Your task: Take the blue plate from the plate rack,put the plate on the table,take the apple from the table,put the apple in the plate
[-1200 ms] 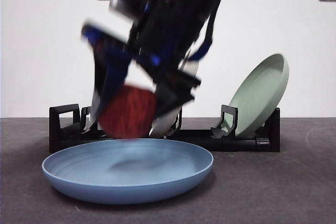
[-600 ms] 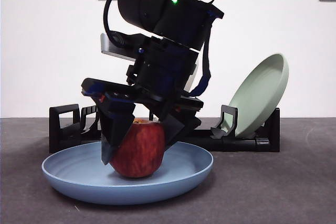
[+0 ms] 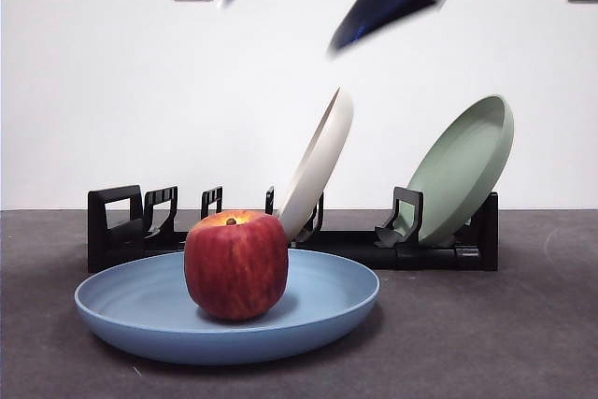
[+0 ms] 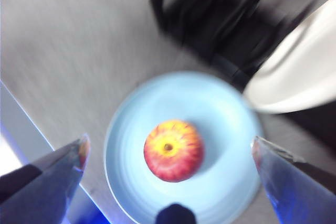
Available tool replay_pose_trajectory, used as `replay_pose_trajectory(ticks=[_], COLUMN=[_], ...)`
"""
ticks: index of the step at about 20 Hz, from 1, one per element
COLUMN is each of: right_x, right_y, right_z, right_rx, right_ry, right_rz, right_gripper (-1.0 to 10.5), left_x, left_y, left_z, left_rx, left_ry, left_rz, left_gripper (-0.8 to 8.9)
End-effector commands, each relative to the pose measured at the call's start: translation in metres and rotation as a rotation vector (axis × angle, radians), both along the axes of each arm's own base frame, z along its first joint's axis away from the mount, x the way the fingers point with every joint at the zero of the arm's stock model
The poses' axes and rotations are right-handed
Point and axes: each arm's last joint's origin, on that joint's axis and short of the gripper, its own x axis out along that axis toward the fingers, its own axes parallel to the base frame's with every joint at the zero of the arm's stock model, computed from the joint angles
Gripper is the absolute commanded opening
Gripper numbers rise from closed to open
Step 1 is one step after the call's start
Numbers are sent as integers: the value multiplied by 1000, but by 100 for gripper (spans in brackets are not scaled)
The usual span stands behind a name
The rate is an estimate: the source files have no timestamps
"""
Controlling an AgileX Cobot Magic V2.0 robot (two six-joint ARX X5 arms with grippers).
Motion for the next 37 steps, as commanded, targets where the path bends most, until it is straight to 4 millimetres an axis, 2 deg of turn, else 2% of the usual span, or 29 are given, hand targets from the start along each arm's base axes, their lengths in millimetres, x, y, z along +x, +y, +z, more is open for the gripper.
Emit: replay_pose_trajectory(ticks=[1, 3, 4, 5, 8, 9, 13, 16, 20, 25, 29, 32, 37], right_x=[-15, -28, -36, -41, -56, -60, -63, -62, -58, -58, -64, -67, -67], right_y=[-30, -56, -69, -78, -100, -104, -109, -107, -103, -103, -108, -111, -111], right_z=[29, 46, 52, 56, 62, 63, 65, 58, 33, -30, -81, -98, -99], right_rx=[69, 98, 107, 109, 87, 78, 63, 61, 121, 189, 256, 248, 248], right_ry=[-74, -119, -132, -137, -159, -169, -198, -191, -211, -187, -185, -171, -160], right_rz=[-34, -64, -83, -99, -114, -109, -148, -142, -132, -178, -222, -225, -227], right_gripper=[534, 531, 517, 442, 59, -23, -12, -12, -12, -12, -12, -12, -11], left_x=[6, 13, 16, 19, 26, 29, 33, 34, 31, 22, 10, 4, 4], left_y=[-11, -23, -30, -35, -51, -54, -60, -57, -38, -3, 15, 20, 20], left_z=[-3, -3, -4, -4, -7, -8, -18, -40, -90, -169, -224, -244, -241], left_rx=[23, 9, -2, -12, -18, -13, 10, 12, -74, -218, -274, -303, -336], left_ry=[33, 48, 56, 63, 86, 92, 121, 133, 75, 12, 13, -2, -49], left_rz=[-74, -167, -226, -277, -394, -402, -410, -389, -326, -189, -136, -134, -140], left_gripper=[435, 425, 352, 270, -20, -9, -9, -9, -9, -9, -9, -9, -2])
